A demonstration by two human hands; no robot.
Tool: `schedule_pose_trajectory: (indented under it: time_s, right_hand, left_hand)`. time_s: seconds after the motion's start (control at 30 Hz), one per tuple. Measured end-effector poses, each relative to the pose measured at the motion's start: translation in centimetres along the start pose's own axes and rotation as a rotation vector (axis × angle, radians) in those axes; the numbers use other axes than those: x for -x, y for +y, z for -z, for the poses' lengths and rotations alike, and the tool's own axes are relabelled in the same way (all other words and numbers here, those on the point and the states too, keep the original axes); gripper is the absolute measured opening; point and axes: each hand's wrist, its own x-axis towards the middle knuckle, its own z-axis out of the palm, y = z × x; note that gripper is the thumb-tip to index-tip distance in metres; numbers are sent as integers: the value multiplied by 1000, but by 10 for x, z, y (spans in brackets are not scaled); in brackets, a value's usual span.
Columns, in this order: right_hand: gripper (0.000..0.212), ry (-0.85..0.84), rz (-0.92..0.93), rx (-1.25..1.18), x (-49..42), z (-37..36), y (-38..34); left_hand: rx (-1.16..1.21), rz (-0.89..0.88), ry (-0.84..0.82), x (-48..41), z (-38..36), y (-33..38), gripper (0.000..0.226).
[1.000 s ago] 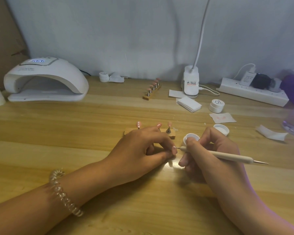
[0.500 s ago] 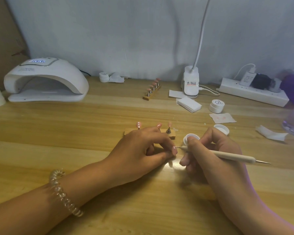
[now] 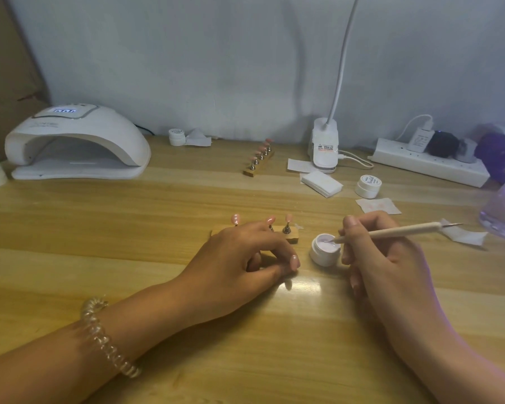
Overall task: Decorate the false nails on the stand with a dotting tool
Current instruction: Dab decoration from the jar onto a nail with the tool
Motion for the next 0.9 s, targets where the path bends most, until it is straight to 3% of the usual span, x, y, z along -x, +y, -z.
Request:
schedule_pose_trajectory:
  time_s: [0.43, 0.8, 0.9]
  right_hand:
    - [26, -13, 39, 70, 0, 1, 1]
    - [21, 71, 73, -210, 11, 1, -19]
    - [23, -12, -11, -314, 19, -4, -21]
  left_hand:
    - [-7, -2, -24, 0, 3, 4, 7]
    - [19, 3, 2, 0, 0, 3, 6]
    - [4, 6, 3, -1, 0, 3, 6]
